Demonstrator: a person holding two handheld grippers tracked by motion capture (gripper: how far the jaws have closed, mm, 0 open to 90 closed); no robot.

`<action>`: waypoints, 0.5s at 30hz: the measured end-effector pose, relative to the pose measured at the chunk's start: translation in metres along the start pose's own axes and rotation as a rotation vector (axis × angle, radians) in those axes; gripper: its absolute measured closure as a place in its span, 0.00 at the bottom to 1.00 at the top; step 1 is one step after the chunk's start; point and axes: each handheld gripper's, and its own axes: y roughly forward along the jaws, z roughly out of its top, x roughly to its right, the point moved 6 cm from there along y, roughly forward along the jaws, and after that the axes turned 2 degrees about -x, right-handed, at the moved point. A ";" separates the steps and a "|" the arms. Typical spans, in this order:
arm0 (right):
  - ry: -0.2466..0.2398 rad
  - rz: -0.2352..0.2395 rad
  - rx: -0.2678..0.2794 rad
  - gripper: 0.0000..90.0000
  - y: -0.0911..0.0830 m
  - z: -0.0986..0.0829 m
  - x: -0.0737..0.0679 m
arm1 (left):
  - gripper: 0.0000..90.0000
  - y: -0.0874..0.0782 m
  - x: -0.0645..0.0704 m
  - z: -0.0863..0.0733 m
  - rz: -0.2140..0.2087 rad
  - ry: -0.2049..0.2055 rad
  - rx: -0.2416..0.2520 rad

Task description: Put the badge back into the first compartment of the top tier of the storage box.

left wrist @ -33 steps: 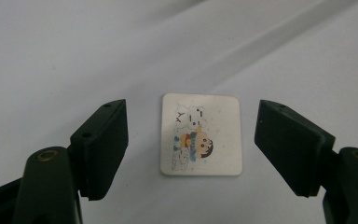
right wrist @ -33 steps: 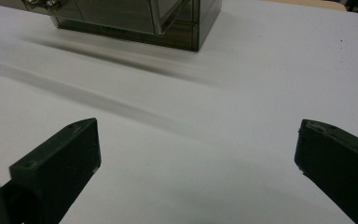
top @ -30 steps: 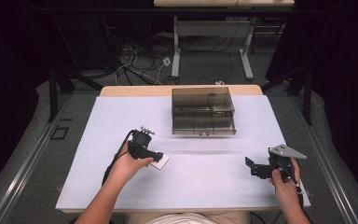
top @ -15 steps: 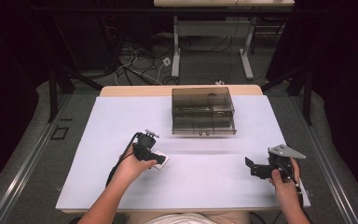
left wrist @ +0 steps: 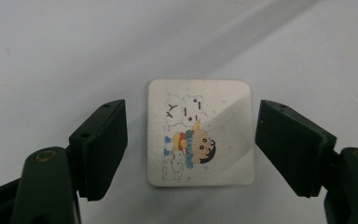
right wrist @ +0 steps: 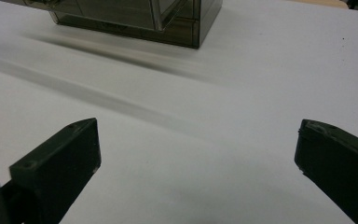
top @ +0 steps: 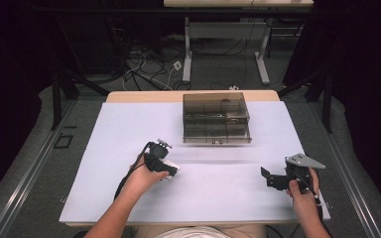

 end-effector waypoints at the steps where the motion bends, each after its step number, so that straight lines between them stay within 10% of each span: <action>1: 0.000 0.000 0.000 0.00 0.000 0.000 0.000 | 0.29 0.000 0.000 0.000 0.001 0.000 -0.006; 15: -0.001 -0.006 0.001 0.00 0.001 0.000 0.000 | 0.30 0.006 0.005 -0.003 -0.003 -0.007 -0.024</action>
